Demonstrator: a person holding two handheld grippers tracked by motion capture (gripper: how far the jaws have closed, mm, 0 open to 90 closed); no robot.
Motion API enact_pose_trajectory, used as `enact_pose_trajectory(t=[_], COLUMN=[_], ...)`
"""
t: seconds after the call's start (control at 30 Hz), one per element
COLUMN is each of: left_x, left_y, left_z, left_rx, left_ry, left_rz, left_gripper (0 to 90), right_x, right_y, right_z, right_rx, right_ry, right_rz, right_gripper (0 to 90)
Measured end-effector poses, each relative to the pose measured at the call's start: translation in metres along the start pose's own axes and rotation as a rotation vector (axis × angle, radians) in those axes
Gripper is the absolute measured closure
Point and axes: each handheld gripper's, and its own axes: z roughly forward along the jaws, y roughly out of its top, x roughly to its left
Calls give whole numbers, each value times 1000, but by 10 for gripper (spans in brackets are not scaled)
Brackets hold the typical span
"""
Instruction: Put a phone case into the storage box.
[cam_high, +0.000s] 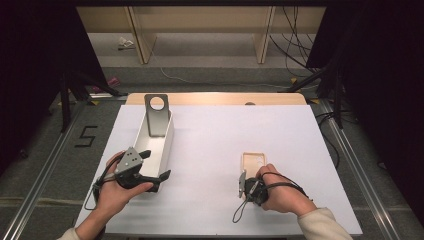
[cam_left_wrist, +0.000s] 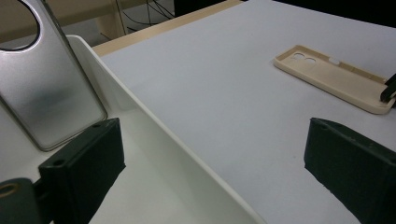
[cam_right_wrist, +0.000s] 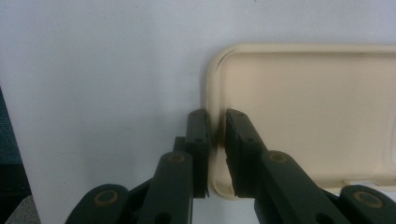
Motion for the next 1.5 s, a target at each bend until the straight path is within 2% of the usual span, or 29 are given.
enact_pose_trajectory(t=[0.4,0.7,0.8,1.0,1.1,1.4,1.5], left_x=[0,0,0,1,1,1,1], left_y=[0,1,0,0,1,1,1], left_z=[0,-1,-1,-2,-2,-3,-3], left_rx=[-2,-2,-4,-4,-6,-4,-5], left_ry=[1,2,2,2,3,3,4], left_rz=[3,-3,-6,-4,-3,-2,-2], left_gripper=[45,51,52,60,60,64,64], right_x=[0,-1,-1,-2,-2,-4,-5], right_y=[-1,-5,-8,-13,-16,-23,-25], right_z=[-1,-1,-2,-5,-7,-13,-14], right_rx=[-5,-36,-57,-116,-159,-307,-377], right_ry=[22,28,15,26,13,-15,-35], right_rz=[16,13,10,33,39,85,94], right_gripper=[860,870,873,874,874,877,877])
